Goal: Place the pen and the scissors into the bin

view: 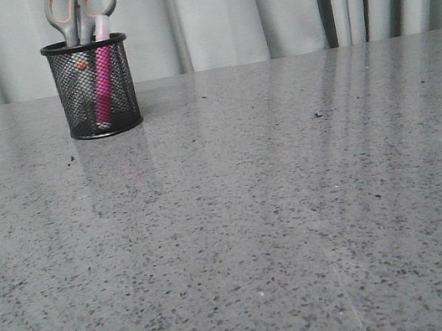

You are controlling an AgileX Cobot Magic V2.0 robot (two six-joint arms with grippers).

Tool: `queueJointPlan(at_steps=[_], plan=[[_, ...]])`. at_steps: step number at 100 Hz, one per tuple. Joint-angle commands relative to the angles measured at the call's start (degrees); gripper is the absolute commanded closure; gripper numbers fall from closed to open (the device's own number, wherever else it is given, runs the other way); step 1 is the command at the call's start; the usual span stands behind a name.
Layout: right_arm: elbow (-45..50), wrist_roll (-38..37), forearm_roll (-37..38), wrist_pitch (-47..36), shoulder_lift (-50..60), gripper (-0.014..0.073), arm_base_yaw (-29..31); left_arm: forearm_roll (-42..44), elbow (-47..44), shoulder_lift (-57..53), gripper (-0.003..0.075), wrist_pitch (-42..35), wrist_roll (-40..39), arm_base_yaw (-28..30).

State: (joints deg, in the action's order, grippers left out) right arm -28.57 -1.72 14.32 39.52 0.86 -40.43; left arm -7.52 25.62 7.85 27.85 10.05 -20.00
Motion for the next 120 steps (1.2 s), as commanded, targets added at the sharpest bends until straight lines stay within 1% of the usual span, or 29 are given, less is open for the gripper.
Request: queueJointPlan(at_steps=[1,10,18,22,29,41,50,60,82,90,120], plan=[[-1.18,-0.17,1.38,-4.49,0.41,0.0652,0.29,-0.83,1.42,0.68,0.0739,-4.63,-0.41,0.06],[-1.18,-0.17,1.38,-4.49,0.41,0.0652,0.29,-0.83,0.92,0.68,0.0739,-4.63,-0.41,0.06],[-1.18,-0.17,1.38,-4.49,0.41,0.0652,0.29,1.42,0.24,0.24,0.0739,-5.28,-0.07,0.21],[-1.18,-0.17,1.38,-4.49,0.41,0.0652,0.29,5.84,-0.81,-0.68,0.0739,-7.46,0.9,0.99],[-1.18,-0.17,1.38,-4.49,0.41,0.0652,0.29,9.78,-4.08,-3.5,0.0739,-9.93,0.9,3.29],[-1.18,-0.17,1.38,-4.49,0.41,0.0652,0.29,8.24,-13.23,-10.12,0.0739,-14.83,0.9,8.86],[-1.18,-0.17,1.3,-4.49,0.41,0.0652,0.29,5.21,-17.87,-9.53,0.0739,-16.13,0.76,12.0],[-1.18,-0.17,1.3,-4.49,0.41,0.0652,0.29,4.55,-22.49,-9.84,0.0739,-16.44,0.06,14.43],[-1.18,-0.17,1.3,-4.49,0.41,0.0652,0.29,4.39,-28.27,-9.84,0.0739,-17.04,-1.41,14.88],[-1.18,-0.17,1.3,-4.49,0.41,0.0652,0.29,3.16,-28.28,-9.84,0.0739,-11.47,-1.53,14.88],[-1.18,-0.17,1.3,-4.49,0.41,0.0652,0.29,3.04,-28.28,-9.84,0.0739,-11.73,-1.53,14.88]])
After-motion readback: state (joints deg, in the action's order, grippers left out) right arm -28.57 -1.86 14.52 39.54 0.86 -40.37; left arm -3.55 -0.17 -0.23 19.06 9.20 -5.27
